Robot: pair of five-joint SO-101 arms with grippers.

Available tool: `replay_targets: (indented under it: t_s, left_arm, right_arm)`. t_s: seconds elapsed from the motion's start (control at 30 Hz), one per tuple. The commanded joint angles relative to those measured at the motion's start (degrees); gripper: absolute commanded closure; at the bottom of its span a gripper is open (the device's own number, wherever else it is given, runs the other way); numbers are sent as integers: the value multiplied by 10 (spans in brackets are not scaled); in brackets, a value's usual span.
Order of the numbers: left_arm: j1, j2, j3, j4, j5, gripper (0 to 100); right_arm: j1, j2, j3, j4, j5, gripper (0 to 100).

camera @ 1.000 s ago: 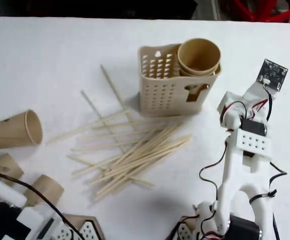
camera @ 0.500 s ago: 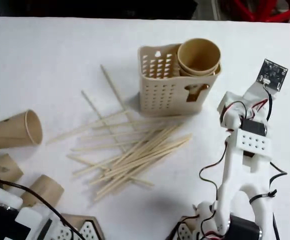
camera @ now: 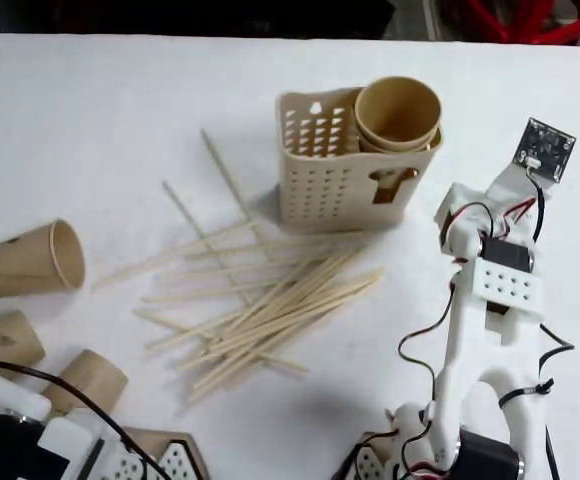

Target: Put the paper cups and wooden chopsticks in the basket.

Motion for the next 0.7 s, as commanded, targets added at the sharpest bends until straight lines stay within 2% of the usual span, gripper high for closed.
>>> replay_targets:
  t_s: [0.0, 0.13, 0.67]
  left_arm:
    - [-7, -8, -69, 36, 4, 752]
    - [-8, -2, -64, 27, 4, 752]
    - [-6, -3, 145, -221, 7, 753]
  right_arm:
    - [-7, -12, -2, -7, 1, 957]
    - [-7, -12, -2, -7, 1, 957]
    - [-7, -12, -2, -7, 1, 957]
